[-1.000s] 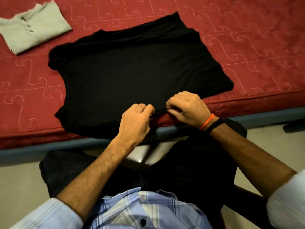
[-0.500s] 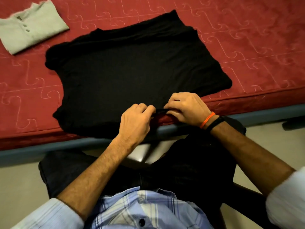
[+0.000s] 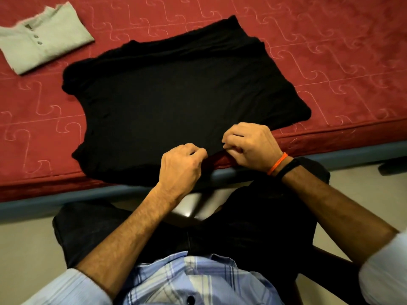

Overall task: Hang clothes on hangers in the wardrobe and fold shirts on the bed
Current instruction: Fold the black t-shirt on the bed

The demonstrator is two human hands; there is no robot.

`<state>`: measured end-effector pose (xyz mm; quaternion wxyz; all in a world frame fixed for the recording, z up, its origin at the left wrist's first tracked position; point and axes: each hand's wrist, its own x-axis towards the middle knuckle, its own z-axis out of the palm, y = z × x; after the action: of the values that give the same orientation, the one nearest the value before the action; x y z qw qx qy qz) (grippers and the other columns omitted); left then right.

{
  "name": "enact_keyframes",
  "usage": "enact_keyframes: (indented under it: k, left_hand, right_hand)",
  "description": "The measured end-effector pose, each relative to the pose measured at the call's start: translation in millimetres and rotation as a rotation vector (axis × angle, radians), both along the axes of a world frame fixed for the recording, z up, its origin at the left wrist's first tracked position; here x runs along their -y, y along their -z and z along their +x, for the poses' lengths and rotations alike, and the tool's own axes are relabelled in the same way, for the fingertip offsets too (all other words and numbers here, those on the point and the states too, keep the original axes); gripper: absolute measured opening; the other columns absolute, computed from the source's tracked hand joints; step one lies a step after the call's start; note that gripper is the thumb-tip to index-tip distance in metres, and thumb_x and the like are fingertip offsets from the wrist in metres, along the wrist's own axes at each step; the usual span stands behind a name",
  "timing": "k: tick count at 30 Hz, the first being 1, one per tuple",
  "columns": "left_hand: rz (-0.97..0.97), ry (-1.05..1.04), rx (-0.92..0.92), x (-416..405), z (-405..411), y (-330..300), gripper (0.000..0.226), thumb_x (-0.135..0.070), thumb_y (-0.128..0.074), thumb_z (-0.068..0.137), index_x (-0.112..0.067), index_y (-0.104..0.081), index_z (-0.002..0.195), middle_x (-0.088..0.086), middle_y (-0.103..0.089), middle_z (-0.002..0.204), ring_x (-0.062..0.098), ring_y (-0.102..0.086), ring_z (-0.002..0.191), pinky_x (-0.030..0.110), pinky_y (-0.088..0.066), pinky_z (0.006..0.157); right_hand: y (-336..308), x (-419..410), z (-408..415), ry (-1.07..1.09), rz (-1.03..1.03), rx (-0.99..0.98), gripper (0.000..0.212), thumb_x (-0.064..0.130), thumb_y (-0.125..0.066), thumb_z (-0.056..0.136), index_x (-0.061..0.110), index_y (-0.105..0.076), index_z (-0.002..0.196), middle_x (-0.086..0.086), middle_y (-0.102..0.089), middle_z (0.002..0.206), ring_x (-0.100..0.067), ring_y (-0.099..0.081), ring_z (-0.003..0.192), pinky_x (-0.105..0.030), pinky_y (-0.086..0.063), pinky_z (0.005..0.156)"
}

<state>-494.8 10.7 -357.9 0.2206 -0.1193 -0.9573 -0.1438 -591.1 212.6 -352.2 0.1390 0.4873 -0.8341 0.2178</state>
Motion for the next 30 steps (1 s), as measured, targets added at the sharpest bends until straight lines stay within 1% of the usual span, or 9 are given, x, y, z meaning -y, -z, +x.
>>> enact_keyframes:
  k: [3, 5, 6, 11, 15, 18, 21, 25, 30]
  left_hand:
    - [-0.015, -0.017, 0.016, -3, 1, -5, 0.013, -0.012, -0.055, 0.081, -0.014, -0.068, 0.078, 0.003, -0.058, 0.066, 0.022, -0.055, 0.056, 0.025, -0.032, 0.052]
    - [-0.019, -0.031, 0.037, -6, 0, -7, 0.006, -0.008, -0.067, 0.074, -0.012, -0.066, 0.078, 0.004, -0.054, 0.066, 0.024, -0.053, 0.055, 0.025, -0.028, 0.054]
    - [-0.021, -0.045, 0.05, -7, 0, -8, 0.013, -0.006, -0.072, 0.069, -0.011, -0.065, 0.079, 0.005, -0.054, 0.067, 0.025, -0.052, 0.055, 0.026, -0.028, 0.055]
    - [-0.089, -0.056, 0.15, -19, -13, -12, 0.037, -0.014, -0.075, 0.068, -0.01, -0.068, 0.104, 0.012, -0.063, 0.098, 0.031, -0.059, 0.071, 0.035, -0.044, 0.06]
    - [-0.093, -0.012, 0.214, -32, -26, -16, 0.03, -0.015, -0.08, 0.07, -0.013, -0.071, 0.099, 0.008, -0.067, 0.092, 0.029, -0.063, 0.07, 0.033, -0.047, 0.053]
    - [-0.094, -0.018, 0.212, -38, -31, -17, 0.021, -0.019, -0.073, 0.077, -0.015, -0.071, 0.097, 0.007, -0.065, 0.091, 0.028, -0.062, 0.069, 0.029, -0.04, 0.05]
    - [-0.1, -0.049, 0.195, -43, -35, -14, 0.017, -0.027, -0.063, 0.082, -0.015, -0.067, 0.095, 0.007, -0.062, 0.089, 0.028, -0.059, 0.068, 0.03, -0.036, 0.052]
    - [-0.125, -0.051, 0.196, -54, -45, -12, 0.021, -0.031, -0.069, 0.083, -0.014, -0.068, 0.095, 0.008, -0.062, 0.09, 0.029, -0.059, 0.068, 0.032, -0.042, 0.052]
    - [-0.101, -0.039, 0.209, -59, -48, -20, 0.031, -0.035, -0.042, 0.086, -0.015, -0.065, 0.092, 0.006, -0.06, 0.087, 0.027, -0.059, 0.064, 0.027, -0.03, 0.051]
  right_hand:
    - [2, -1, 2, 0.027, 0.043, 0.013, 0.001, 0.015, -0.068, 0.076, 0.016, -0.068, 0.076, -0.002, -0.069, 0.075, -0.027, -0.065, 0.065, -0.038, -0.052, 0.056]
    - [2, -1, 3, 0.038, 0.037, -0.005, 0.005, 0.015, -0.07, 0.076, 0.015, -0.068, 0.08, -0.003, -0.066, 0.071, -0.027, -0.064, 0.063, -0.038, -0.052, 0.055]
    - [2, -1, 3, 0.037, 0.032, -0.004, 0.008, 0.015, -0.071, 0.076, 0.014, -0.069, 0.083, -0.003, -0.067, 0.072, -0.027, -0.064, 0.065, -0.037, -0.053, 0.056]
    - [-1, -2, 2, 0.023, 0.001, 0.045, 0.014, 0.014, -0.074, 0.079, 0.01, -0.071, 0.092, -0.005, -0.07, 0.084, -0.026, -0.066, 0.074, -0.037, -0.055, 0.066]
    - [1, -14, -4, 0.105, 0.042, 0.083, 0.029, 0.034, -0.073, 0.084, 0.011, -0.069, 0.102, -0.004, -0.069, 0.096, -0.026, -0.064, 0.083, -0.039, -0.053, 0.073]
    - [9, -31, -14, 0.2, 0.059, 0.073, 0.034, 0.046, -0.069, 0.084, 0.016, -0.073, 0.1, -0.001, -0.068, 0.101, -0.024, -0.063, 0.086, -0.039, -0.049, 0.073]
    - [11, -40, -18, 0.219, 0.008, 0.113, 0.024, 0.037, -0.062, 0.089, 0.017, -0.074, 0.089, 0.001, -0.07, 0.095, -0.023, -0.064, 0.082, -0.036, -0.046, 0.071]
    - [6, -36, -19, 0.22, 0.026, 0.101, 0.022, 0.03, -0.054, 0.092, 0.014, -0.069, 0.089, 0.0, -0.069, 0.091, -0.024, -0.062, 0.081, -0.038, -0.046, 0.071]
    - [9, -52, -30, 0.308, 0.124, 0.092, 0.031, 0.028, -0.053, 0.074, 0.014, -0.068, 0.097, -0.003, -0.068, 0.097, -0.027, -0.061, 0.086, -0.037, -0.044, 0.073]
